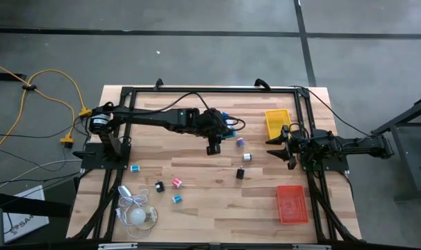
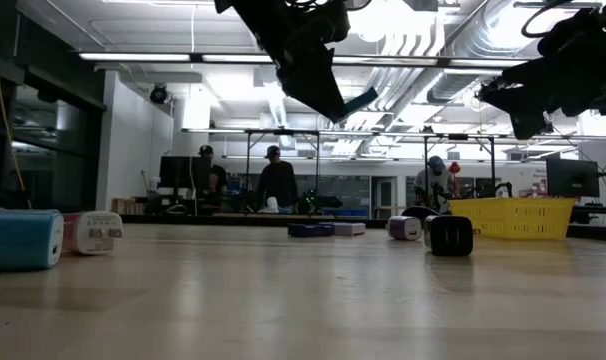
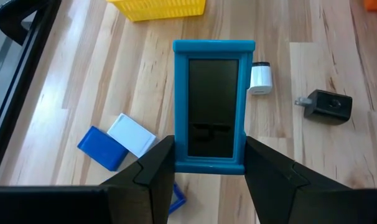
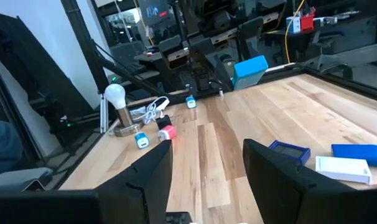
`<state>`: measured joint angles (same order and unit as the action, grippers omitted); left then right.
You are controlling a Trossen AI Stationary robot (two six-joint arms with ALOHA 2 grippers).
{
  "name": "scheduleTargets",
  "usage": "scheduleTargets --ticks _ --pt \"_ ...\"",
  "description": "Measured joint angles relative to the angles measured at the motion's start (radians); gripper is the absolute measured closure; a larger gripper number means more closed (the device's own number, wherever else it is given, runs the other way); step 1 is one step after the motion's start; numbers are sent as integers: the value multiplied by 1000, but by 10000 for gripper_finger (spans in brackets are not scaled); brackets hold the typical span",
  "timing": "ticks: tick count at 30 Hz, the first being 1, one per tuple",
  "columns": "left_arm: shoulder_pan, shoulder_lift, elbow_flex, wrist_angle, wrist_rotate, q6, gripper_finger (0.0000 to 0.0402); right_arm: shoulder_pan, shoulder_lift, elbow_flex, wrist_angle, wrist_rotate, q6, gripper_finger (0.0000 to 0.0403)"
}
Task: Pick & Place Office items
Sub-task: Put the light blue digital clock into the yellow bin
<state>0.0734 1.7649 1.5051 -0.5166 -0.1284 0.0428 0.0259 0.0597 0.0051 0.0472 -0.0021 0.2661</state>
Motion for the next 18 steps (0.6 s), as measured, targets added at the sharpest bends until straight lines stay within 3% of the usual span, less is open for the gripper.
scheduleTargets --ticks 18 --pt "0 0 0 1 0 -37 243 0 0 0 107 -1 -53 220"
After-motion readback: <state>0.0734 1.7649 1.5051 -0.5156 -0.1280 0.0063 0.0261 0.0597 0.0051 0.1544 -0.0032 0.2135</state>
